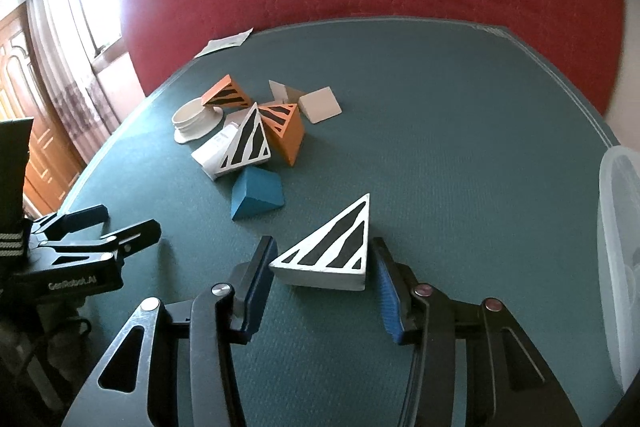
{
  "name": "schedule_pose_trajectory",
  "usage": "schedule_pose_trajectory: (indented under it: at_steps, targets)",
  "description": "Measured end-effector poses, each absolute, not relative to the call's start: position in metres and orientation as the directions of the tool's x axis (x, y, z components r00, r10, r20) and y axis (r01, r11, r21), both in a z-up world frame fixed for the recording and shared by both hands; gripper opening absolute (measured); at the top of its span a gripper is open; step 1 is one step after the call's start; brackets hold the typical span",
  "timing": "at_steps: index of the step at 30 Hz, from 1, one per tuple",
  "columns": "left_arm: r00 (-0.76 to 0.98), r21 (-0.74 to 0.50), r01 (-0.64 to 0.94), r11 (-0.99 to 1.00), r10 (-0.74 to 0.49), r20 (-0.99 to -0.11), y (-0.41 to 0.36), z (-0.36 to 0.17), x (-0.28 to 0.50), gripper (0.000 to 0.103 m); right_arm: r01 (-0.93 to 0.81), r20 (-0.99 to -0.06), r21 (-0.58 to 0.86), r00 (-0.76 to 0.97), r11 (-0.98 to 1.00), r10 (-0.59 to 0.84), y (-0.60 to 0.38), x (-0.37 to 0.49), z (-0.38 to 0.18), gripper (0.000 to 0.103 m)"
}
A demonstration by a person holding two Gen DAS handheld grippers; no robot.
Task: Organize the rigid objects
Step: 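Grasp the white striped triangle with the right tool while the left tool approaches the white charger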
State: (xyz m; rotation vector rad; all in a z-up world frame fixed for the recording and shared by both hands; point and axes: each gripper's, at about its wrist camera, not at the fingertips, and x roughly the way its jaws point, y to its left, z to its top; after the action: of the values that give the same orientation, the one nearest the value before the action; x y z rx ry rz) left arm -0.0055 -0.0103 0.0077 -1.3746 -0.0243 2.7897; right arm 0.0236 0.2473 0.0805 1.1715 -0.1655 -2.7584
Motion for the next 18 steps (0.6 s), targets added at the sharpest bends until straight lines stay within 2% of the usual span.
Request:
schedule_pose_trajectory:
  at_steps: [9,18]
  targets:
    - [-0.665,0.008,-0.041,-0.999,0.022,-0.747,0.008,0.029,-0.025,0.098,0.087,-0.704,0.164,-0.688,-0.983,-0.178,0.246,0.023,0.078,0.048]
    - [-0.663,0.025,-0.101,-0.995,0.049,-0.747,0.026,0.029,-0.058,0.096,0.086,-0.703,0.166,-0.688,-0.982,-0.179,0.245,0.023,0.079,0.049]
